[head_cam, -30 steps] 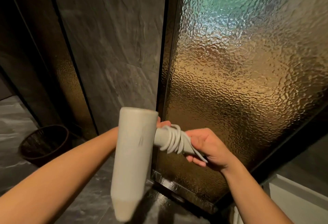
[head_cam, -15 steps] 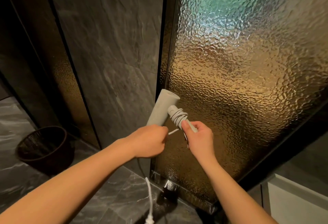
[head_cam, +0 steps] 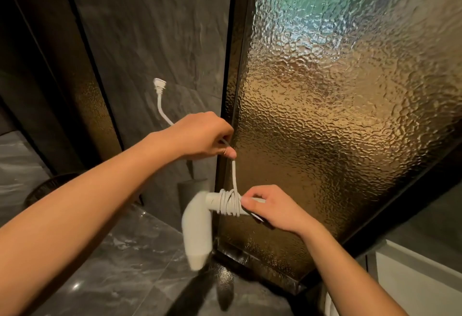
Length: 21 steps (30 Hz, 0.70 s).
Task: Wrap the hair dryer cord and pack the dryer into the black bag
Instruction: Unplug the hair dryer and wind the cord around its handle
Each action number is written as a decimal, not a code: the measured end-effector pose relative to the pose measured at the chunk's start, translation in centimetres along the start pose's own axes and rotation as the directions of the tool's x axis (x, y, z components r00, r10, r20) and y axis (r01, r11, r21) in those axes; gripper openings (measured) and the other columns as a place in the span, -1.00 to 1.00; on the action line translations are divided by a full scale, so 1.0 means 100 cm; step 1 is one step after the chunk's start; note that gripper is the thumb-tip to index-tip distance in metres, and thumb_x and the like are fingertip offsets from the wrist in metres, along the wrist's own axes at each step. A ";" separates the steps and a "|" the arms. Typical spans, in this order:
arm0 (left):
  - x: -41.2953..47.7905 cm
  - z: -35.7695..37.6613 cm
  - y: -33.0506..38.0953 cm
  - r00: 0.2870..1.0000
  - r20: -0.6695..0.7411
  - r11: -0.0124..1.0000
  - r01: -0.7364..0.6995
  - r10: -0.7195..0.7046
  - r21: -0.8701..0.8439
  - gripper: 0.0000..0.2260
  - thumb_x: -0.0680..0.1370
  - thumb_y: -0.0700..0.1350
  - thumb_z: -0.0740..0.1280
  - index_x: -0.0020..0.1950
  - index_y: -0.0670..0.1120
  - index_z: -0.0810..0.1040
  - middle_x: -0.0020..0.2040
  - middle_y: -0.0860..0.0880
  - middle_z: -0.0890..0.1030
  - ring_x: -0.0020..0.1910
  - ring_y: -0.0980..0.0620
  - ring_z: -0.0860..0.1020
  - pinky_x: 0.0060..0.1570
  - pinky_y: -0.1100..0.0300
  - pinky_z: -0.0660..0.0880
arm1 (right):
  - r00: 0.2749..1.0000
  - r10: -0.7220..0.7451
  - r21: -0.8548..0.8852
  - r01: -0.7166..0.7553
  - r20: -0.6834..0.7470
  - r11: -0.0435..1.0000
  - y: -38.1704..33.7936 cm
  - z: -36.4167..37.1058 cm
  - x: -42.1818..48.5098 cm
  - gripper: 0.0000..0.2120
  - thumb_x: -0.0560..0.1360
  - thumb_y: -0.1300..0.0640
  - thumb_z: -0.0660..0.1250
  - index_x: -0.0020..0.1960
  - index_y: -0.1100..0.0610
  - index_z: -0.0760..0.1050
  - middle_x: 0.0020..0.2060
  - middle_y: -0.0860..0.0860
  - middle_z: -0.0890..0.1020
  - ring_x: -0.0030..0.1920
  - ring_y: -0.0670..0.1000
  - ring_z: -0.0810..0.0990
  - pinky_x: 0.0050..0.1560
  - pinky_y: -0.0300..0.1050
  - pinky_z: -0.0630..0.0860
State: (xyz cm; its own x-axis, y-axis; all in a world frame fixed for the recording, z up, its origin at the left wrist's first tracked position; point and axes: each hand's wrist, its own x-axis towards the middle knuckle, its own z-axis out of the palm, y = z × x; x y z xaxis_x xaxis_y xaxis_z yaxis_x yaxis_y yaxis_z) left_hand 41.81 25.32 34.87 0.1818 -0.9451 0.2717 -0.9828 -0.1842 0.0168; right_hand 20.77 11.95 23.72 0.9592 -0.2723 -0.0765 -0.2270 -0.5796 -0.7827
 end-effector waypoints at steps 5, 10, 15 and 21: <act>-0.008 0.028 -0.013 0.985 0.089 0.901 0.171 -0.147 -0.398 -0.39 0.25 0.51 0.36 -0.42 -0.07 0.48 -0.53 0.08 0.44 -0.51 0.16 0.36 -0.47 0.22 0.31 | 0.973 -0.178 0.433 0.097 0.149 0.896 -0.020 -0.009 -0.019 -0.55 0.51 -0.20 0.42 0.06 0.21 0.67 -0.35 -0.03 0.69 -0.47 -0.07 0.59 -0.53 -0.35 0.43; -0.022 0.077 0.010 0.901 0.275 0.563 0.426 -0.336 -0.708 -0.56 0.51 -0.08 0.46 -0.48 -0.24 0.43 -0.55 -0.02 0.33 -0.61 0.19 0.32 -0.44 0.25 0.27 | 0.961 -0.275 0.717 0.197 -0.007 0.669 -0.029 -0.020 -0.024 -0.54 0.47 -0.23 0.45 0.06 0.17 0.69 -0.41 0.09 0.64 -0.56 -0.13 0.53 -0.62 -0.37 0.39; -0.048 0.097 0.059 0.894 0.271 0.394 0.407 -0.356 -0.824 -0.42 0.68 0.02 0.17 -0.56 -0.08 0.45 -0.61 0.00 0.48 -0.57 0.22 0.46 -0.28 0.21 0.43 | 0.932 0.001 0.700 0.272 -0.363 0.660 -0.033 -0.021 -0.011 -0.61 0.51 -0.22 0.38 -0.07 0.10 0.71 -0.45 0.12 0.59 -0.62 -0.08 0.39 -0.65 -0.30 0.30; -0.060 0.090 0.079 0.989 0.081 0.915 0.145 -0.123 -0.376 -0.56 0.60 0.28 0.01 -0.25 -0.01 0.37 -0.31 0.00 0.56 -0.27 -0.07 0.57 -0.29 0.01 0.46 | 0.701 0.192 0.192 -0.080 -0.687 0.978 -0.010 -0.008 0.011 -0.72 0.54 -0.14 0.42 -0.26 -0.02 0.55 -0.44 -0.12 0.62 -0.44 -0.19 0.54 -0.45 -0.25 0.36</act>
State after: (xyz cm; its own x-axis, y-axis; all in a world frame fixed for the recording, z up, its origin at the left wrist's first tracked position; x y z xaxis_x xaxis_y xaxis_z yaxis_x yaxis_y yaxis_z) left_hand 33.30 27.13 24.71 0.3036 -0.9340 0.1886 -0.8858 -0.2038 0.4169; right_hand 21.89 11.65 24.92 0.5129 -0.8298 0.2201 -0.2667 -0.3977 -0.8779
